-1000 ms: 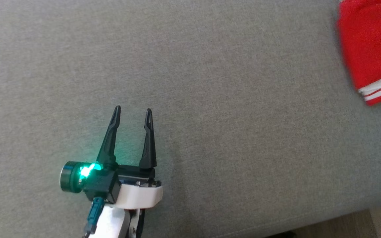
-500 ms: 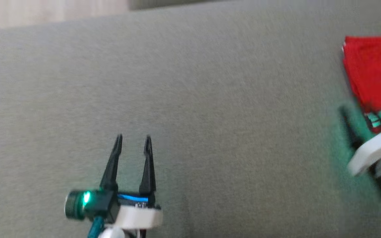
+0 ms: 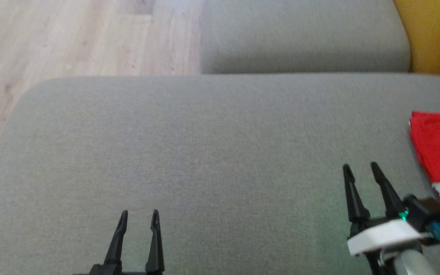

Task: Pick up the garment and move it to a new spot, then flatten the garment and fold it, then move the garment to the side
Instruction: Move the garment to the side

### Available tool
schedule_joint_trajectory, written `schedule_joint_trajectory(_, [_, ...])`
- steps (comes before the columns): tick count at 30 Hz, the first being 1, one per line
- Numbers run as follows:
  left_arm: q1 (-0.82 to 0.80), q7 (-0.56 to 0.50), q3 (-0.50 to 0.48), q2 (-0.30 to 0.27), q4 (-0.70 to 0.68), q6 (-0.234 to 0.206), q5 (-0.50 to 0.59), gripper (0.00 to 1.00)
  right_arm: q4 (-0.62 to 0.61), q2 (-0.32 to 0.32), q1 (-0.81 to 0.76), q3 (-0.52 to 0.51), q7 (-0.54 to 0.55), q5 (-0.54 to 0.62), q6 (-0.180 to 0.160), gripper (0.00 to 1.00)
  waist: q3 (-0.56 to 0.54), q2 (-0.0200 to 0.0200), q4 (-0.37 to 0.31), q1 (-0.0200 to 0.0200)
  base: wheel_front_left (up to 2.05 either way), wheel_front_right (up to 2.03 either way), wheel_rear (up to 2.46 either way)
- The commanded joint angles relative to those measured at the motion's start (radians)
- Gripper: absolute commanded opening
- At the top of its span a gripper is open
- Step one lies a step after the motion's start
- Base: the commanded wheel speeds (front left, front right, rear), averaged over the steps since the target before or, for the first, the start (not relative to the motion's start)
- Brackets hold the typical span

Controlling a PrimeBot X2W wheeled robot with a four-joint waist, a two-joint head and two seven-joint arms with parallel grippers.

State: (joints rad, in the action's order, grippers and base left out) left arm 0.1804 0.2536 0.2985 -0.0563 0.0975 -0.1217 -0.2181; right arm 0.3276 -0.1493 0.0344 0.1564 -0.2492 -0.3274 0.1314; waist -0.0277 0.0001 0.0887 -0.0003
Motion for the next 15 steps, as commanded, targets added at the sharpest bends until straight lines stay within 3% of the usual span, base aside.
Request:
schedule_joint_trajectory(1, [-0.012,0.008,-0.045,0.006,-0.039,0.008,0.013,1.0,-0.096,0.028,-0.054,-0.025,-0.012,0.053,-0.001,1.0,-0.035,-0.0001,0.025,0.0003,0.0,0.0,0.0])
schedule_joint_trajectory(6, [0.018,0.008,-0.064,0.006,-0.056,0.026,0.023,1.0,-0.209,0.071,-0.201,-0.09,-0.012,0.161,-0.001,1.0,-0.062,-0.0001,0.03,0.0003,0.0,0.0,0.0])
schedule_joint_trajectory(15, [0.043,0.008,-0.087,0.006,-0.059,0.047,0.046,1.0,-0.24,0.094,-0.296,-0.103,-0.012,0.227,-0.001,1.0,-0.086,-0.0001,0.013,0.0003,0.0,0.0,0.0])
